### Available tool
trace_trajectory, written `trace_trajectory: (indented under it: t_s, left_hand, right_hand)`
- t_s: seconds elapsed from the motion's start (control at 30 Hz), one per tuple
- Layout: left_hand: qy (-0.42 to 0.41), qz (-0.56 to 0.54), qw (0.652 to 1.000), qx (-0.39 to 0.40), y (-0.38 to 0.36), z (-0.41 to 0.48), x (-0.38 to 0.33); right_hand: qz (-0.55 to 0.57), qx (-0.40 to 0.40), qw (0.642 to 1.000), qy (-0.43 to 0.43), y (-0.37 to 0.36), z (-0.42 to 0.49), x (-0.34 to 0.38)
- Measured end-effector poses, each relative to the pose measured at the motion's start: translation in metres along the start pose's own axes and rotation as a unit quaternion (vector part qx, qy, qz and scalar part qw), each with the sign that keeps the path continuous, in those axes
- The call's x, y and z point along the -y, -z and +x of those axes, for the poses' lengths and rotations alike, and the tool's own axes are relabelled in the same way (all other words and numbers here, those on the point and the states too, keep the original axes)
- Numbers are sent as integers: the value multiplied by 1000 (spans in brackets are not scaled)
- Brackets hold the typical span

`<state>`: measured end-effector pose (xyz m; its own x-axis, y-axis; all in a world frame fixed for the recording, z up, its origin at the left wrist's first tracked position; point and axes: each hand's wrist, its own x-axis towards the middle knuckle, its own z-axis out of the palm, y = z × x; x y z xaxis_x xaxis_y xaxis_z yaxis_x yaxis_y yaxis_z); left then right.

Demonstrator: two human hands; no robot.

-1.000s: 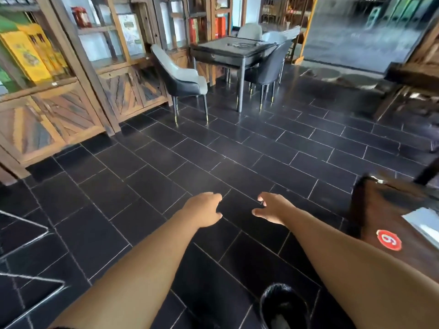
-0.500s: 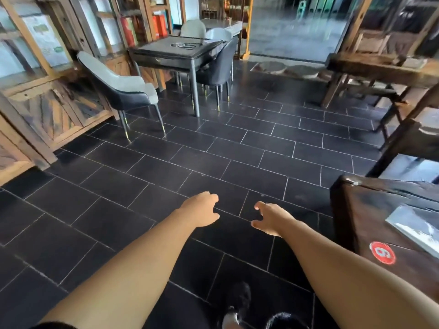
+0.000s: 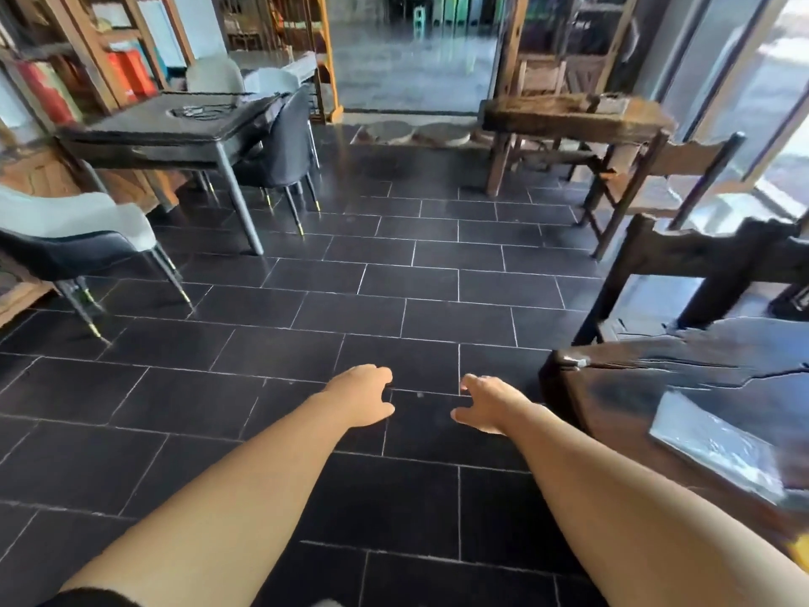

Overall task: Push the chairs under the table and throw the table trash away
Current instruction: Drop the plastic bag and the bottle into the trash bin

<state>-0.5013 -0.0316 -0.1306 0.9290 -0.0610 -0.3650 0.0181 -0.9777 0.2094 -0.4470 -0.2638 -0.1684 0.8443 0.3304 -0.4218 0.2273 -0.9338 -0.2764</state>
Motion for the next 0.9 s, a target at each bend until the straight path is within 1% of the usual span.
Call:
trace_trajectory:
  t_s: [0.1, 0.3, 0.53, 0.67, 0.77, 0.83, 0.9]
  left_hand:
    - [-33, 13, 999, 12, 14, 37, -18]
    - [-131, 54, 989, 50, 34, 131, -68]
    - [-257, 93, 959, 76, 52, 249, -130]
    - [-338, 119, 929, 89, 74, 303, -165]
    - [-399, 142, 900, 103, 84, 333, -191]
    - [-429, 158, 882, 116, 86, 349, -208]
    - [-449, 160, 871, 120, 86, 355, -227]
  right_hand:
    - [20, -14, 999, -27, 12, 10, -27]
    - [81, -45, 988, -122, 37, 27, -87]
    - [138, -88, 959, -233, 71, 54, -142]
    - [187, -101, 925, -314, 83, 64, -158]
    - [224, -129, 893, -369, 85, 65, -167]
    - [241, -156, 869, -402, 84, 62, -171]
    - [259, -151, 853, -427, 85, 52, -173]
